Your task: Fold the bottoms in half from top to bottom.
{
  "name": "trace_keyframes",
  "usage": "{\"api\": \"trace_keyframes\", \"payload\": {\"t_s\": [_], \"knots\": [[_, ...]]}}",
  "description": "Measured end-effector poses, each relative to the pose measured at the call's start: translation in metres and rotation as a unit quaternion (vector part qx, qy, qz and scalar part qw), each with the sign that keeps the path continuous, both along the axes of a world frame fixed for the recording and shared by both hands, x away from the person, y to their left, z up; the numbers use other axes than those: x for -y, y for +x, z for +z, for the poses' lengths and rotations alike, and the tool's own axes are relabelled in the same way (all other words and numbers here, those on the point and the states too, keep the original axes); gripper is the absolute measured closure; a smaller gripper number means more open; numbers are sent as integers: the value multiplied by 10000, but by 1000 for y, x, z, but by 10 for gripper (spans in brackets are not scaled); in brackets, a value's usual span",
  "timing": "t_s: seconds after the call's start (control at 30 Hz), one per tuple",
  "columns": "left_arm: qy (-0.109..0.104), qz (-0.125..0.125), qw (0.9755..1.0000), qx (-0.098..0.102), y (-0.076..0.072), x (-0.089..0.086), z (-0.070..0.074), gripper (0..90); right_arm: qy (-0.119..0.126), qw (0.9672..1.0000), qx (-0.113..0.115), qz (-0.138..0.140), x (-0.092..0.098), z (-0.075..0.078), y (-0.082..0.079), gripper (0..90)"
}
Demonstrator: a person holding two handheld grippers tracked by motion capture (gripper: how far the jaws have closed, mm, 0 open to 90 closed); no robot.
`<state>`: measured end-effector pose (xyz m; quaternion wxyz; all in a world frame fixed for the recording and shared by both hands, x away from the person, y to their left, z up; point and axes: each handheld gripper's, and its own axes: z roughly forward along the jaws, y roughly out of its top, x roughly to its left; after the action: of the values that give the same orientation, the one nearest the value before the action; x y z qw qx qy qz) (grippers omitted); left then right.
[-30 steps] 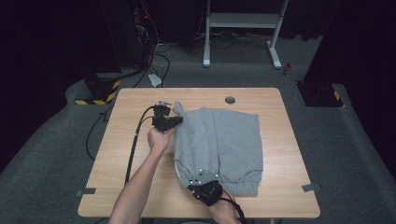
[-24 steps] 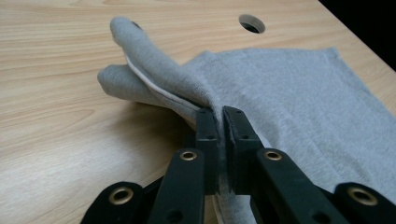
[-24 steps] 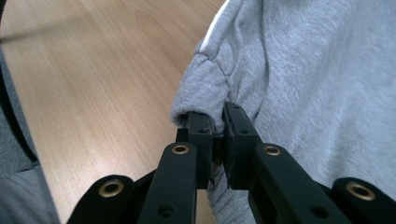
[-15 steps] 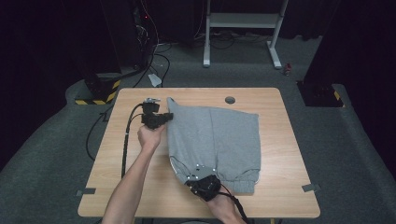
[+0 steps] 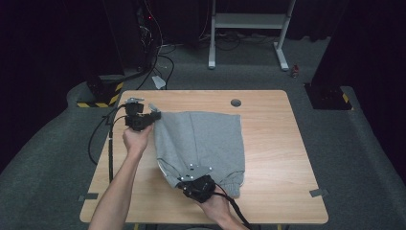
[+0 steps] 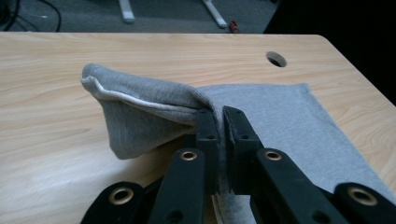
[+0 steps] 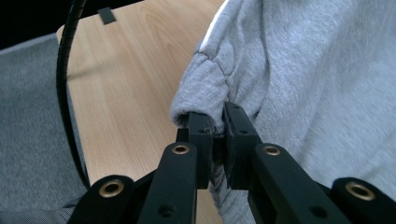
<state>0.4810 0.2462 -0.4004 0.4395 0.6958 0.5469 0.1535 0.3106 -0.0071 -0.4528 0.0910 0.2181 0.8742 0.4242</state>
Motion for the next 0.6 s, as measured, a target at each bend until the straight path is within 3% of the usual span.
{"api": "trace_keyframes", "payload": {"t_s": [0.07,0.23,0.27,0.6], "knots": [[102,-103,9999,36,3,10,0,851,17,10000,-2,-84,7,-1,0,832],[7,-265,9995,151,11,32,0,850,110,9996,0,-259,18,-2,0,831],[69,-323,9993,173,13,40,2,850,154,9993,23,-327,23,-1,-1,831],[185,-663,9967,424,19,73,13,850,384,9973,20,-633,43,-5,-3,829]]}}
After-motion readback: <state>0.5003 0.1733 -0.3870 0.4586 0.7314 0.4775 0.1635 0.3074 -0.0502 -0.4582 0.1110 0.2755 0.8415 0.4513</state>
